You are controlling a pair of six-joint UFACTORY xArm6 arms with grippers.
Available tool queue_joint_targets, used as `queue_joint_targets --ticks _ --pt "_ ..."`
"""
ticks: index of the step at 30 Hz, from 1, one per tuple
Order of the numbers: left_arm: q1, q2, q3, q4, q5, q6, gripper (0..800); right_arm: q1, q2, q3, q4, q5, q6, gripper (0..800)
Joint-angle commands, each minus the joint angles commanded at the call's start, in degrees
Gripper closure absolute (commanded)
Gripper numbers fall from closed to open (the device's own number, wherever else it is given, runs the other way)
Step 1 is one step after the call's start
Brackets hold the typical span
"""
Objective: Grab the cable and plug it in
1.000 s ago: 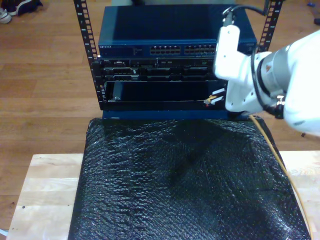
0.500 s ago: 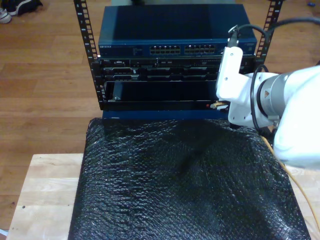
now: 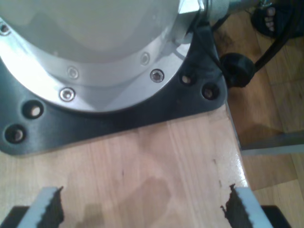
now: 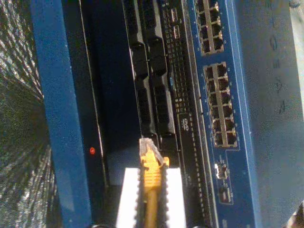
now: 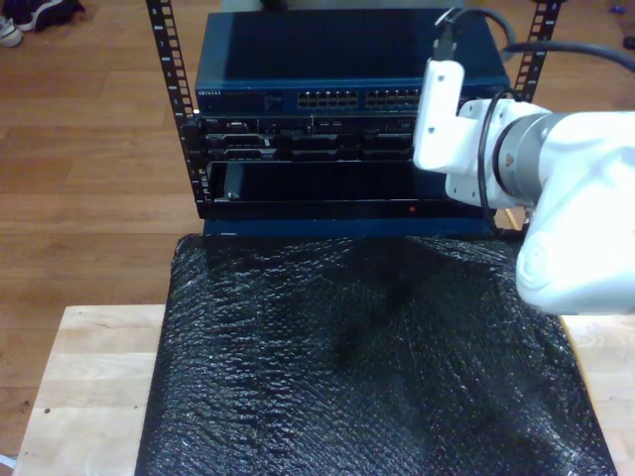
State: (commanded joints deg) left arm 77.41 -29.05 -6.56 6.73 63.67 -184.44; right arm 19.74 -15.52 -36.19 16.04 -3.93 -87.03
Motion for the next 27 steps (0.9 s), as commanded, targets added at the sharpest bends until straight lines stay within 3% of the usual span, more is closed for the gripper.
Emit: queue_joint_targets --ticks 17,22,27 --pt "0.0 0.0 -0.1 0.0 0.0 0.0 0 0.6 7.9 -1.2 -4.6 -10.5 -0.4 800" --pt "0.0 0.0 -0.1 0.0 0.0 0.0 0 1.9 8.2 2.6 -4.8 -15.8 -0.6 800" --pt "0.0 0.0 -0.1 0.0 0.0 0.0 0 4.4 8.3 2.9 -5.5 -16.4 -0.6 800"
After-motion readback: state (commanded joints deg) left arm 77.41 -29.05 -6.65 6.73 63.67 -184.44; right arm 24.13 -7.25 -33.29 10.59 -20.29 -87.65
